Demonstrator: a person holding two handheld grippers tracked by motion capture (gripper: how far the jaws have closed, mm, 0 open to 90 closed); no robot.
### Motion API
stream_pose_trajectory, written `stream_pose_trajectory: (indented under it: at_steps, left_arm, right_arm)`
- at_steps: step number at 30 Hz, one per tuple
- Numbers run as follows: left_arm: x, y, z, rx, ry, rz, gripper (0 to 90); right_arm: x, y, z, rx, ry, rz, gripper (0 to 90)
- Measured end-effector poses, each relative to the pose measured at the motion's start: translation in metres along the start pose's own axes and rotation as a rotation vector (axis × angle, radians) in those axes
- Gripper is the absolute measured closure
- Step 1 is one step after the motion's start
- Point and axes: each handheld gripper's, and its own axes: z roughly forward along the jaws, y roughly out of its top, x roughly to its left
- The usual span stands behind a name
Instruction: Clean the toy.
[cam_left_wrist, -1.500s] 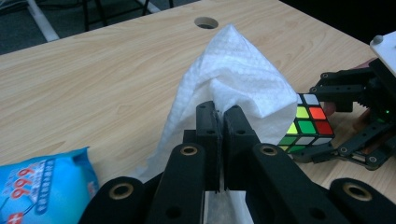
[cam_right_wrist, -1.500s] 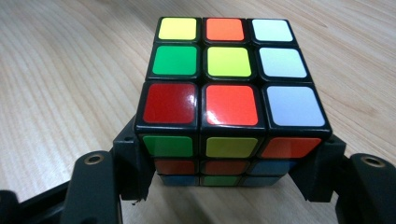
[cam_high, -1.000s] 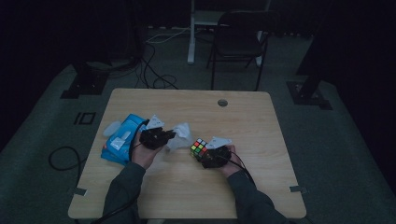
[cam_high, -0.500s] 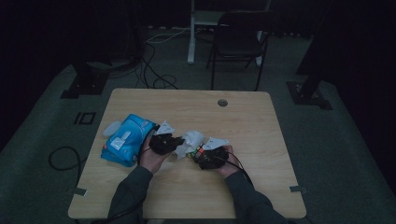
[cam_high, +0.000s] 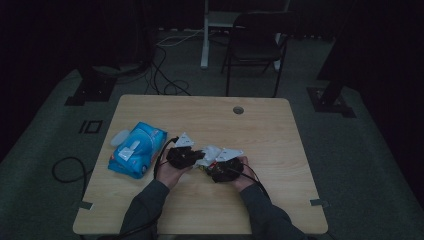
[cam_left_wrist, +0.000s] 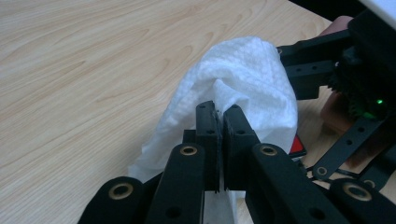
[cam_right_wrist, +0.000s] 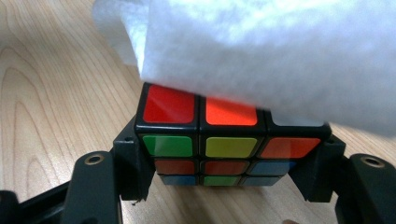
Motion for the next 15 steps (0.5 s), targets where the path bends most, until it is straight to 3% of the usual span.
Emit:
stream_pose_trajectory:
  at_steps: [8,15]
  left_arm:
    - [-0.002,0.002,0.005,-0.003,-0.020,0.004,88.1]
    - [-0.004,0.007,0.010,0.000,-0.024,0.024,88.1]
  right_arm:
    - [0.001,0.001,0.001,-0.002,0.002,0.008,34.0]
    - [0.009,0.004,0.004,-0.008,0.026,-0.018,34.0]
